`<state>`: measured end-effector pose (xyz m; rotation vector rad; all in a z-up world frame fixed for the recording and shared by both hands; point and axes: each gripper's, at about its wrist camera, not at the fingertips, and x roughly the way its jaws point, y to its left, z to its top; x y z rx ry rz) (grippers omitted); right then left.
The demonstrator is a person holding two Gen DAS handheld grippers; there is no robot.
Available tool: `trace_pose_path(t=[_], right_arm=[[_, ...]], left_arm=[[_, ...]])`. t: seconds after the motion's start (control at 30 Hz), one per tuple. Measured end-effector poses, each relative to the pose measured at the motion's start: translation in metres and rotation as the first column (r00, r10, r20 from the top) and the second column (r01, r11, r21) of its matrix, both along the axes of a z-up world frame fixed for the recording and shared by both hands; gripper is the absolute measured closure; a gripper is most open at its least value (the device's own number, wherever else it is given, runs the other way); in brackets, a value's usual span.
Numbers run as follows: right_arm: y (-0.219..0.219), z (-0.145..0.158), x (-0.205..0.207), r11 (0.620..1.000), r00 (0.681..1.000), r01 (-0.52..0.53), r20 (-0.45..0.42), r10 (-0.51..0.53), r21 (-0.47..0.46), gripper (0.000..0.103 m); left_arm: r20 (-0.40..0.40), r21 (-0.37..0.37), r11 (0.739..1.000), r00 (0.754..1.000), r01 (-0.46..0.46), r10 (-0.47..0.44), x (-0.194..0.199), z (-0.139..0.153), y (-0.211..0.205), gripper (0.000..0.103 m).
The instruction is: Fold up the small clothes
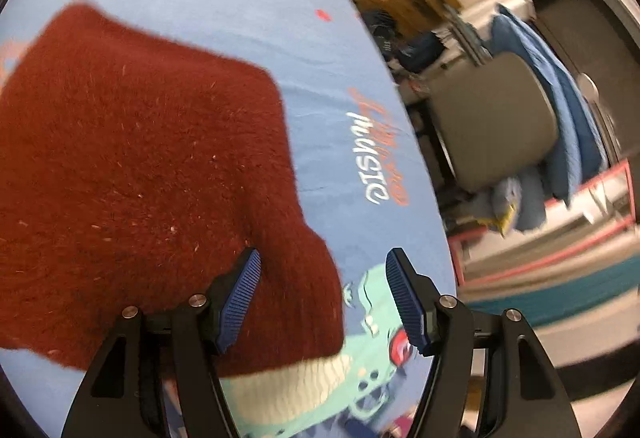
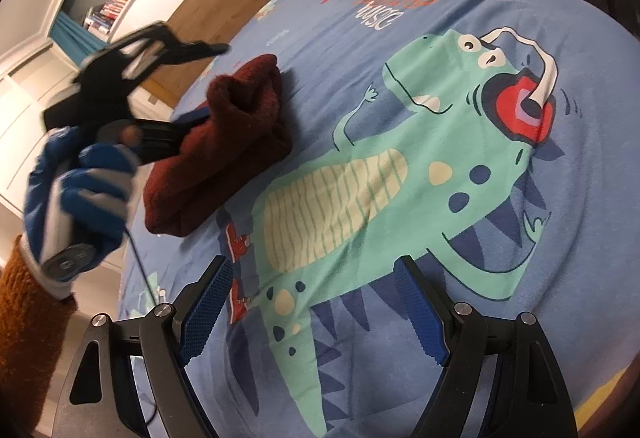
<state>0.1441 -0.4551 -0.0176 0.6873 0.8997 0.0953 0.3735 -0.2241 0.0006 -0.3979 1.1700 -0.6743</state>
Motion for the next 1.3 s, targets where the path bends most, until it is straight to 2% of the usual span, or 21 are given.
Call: trace_pose_path(t=[0.07,0.17,0.33,0.43,0.53,0.6,0.73,0.9,1.03,1.13,1.3], right_arm=[[0.006,0.005,0.003,0.999,1.000,-0.019,-0.002,0.019,-0.035,0.020],[0.020,0.019,0.013,0.993,0.997,-0.072,0.024,0.075,-0.098,0.020],[0.052,0.066,0.058,0.972,0.971,-0.178,0.134,0.199,-0.152,0.020],[0.080,0.093,0.098,0.947,0.937,-0.250,0.195,0.289,-0.201,0.020],[0.101,0.104,0.136,0.927,0.916,-0.286,0.217,0.339,-0.242,0.020],[0.106,0.099,0.158,0.923,0.916,-0.292,0.205,0.345,-0.250,0.020],[0.097,0.066,0.195,0.934,0.941,-0.275,0.137,0.310,-0.230,0.020],[0.072,0.022,0.220,0.950,0.955,-0.272,0.075,0.285,-0.151,0.020],[0.071,0.006,0.229,0.949,0.954,-0.282,0.067,0.294,-0.139,0.019],[0.072,0.017,0.229,0.946,0.950,-0.295,0.064,0.305,-0.135,0.019],[0.070,0.062,0.219,0.941,0.926,-0.319,0.173,0.335,-0.113,0.019]], left_arm=[[0.059,0.021,0.999,0.998,0.026,-0.027,-0.004,0.015,0.012,0.044],[0.165,0.092,0.995,0.985,0.041,-0.056,-0.009,0.033,0.047,0.044],[0.263,0.216,0.976,0.963,-0.002,-0.056,-0.006,0.040,0.103,0.044],[0.280,0.256,0.967,0.957,-0.001,-0.073,-0.010,0.031,0.120,0.044],[0.286,0.298,0.954,0.951,0.030,-0.119,-0.018,0.013,0.115,0.044],[0.280,0.322,0.944,0.946,0.068,-0.164,-0.025,-0.002,0.109,0.044],[0.256,0.365,0.922,0.939,0.126,-0.230,-0.040,-0.038,0.107,0.044],[0.268,0.368,0.921,0.934,0.128,-0.237,-0.051,-0.058,0.103,0.043],[0.257,0.351,0.931,0.946,0.102,-0.200,-0.051,-0.062,0.105,0.043],[0.256,0.346,0.933,0.947,0.098,-0.195,-0.049,-0.050,0.105,0.043],[0.294,0.286,0.955,0.941,0.079,-0.166,-0.045,-0.022,0.113,0.043]])
